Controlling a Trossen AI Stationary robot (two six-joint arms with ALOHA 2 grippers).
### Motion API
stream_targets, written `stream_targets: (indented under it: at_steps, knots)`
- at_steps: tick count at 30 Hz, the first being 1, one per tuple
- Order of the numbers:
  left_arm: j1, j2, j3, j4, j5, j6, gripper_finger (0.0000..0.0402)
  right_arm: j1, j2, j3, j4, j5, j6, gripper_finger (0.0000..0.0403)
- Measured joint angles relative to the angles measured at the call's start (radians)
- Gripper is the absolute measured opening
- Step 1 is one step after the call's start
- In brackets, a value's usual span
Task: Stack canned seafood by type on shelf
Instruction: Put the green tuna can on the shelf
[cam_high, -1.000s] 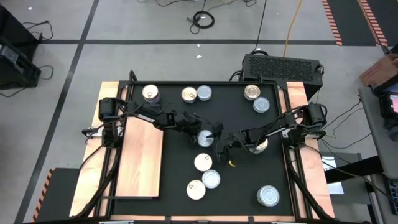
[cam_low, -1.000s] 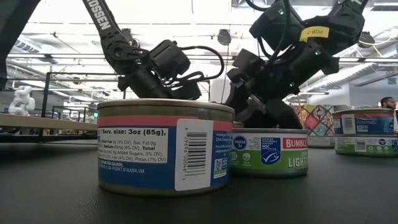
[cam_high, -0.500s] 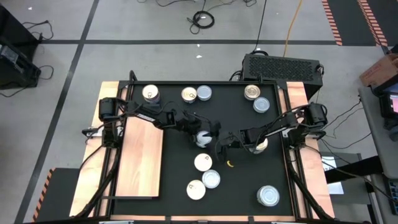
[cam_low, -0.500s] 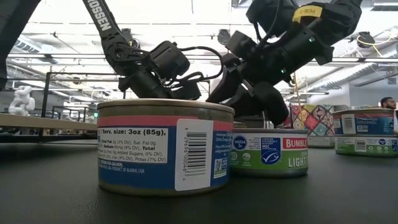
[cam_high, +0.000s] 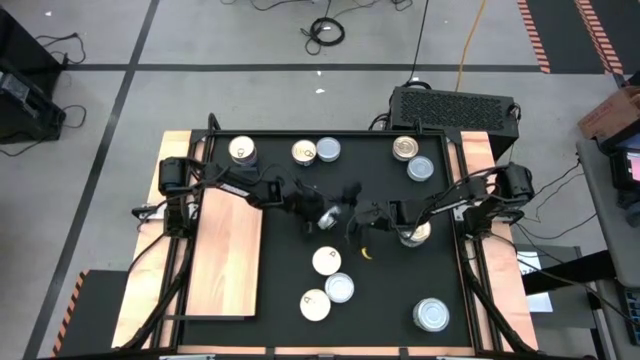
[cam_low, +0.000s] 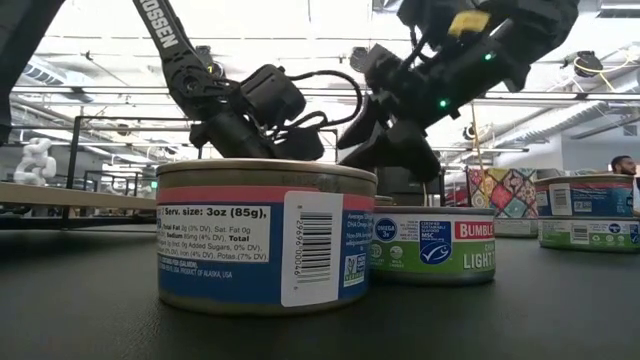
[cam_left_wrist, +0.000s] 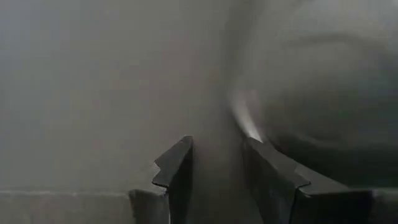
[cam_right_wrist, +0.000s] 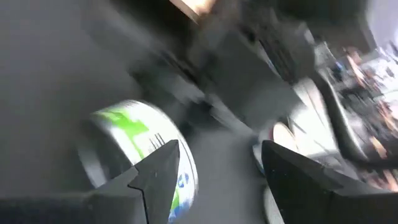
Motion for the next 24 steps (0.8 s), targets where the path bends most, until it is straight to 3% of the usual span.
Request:
stream_targets:
  at_steps: [4,18,22,24]
  knots:
    - [-0.001,0.001,-0.002,0.016,0.069,0.003,0.0148,-0.01,-0.001,0.0,-0.01,-0.016,0.018,0.0224]
    - [-0.006,0.003,-0.002,0.038,0.051,-0.001,0.0148,-0.013,-0.066,-0.005,-0.029,-0.041,0.042,0.0224]
    - [-0.006,0.002,-0.002,0.038,0.047,-0.004,0.0148,-0.011,-0.147,-0.005,-0.073,-0.043,0.177,0.0224]
    - [-0.005,0.002,-0.002,0.038,0.045,-0.004,0.0148,-0.009,-0.187,-0.005,-0.113,-0.043,0.355,0.0224]
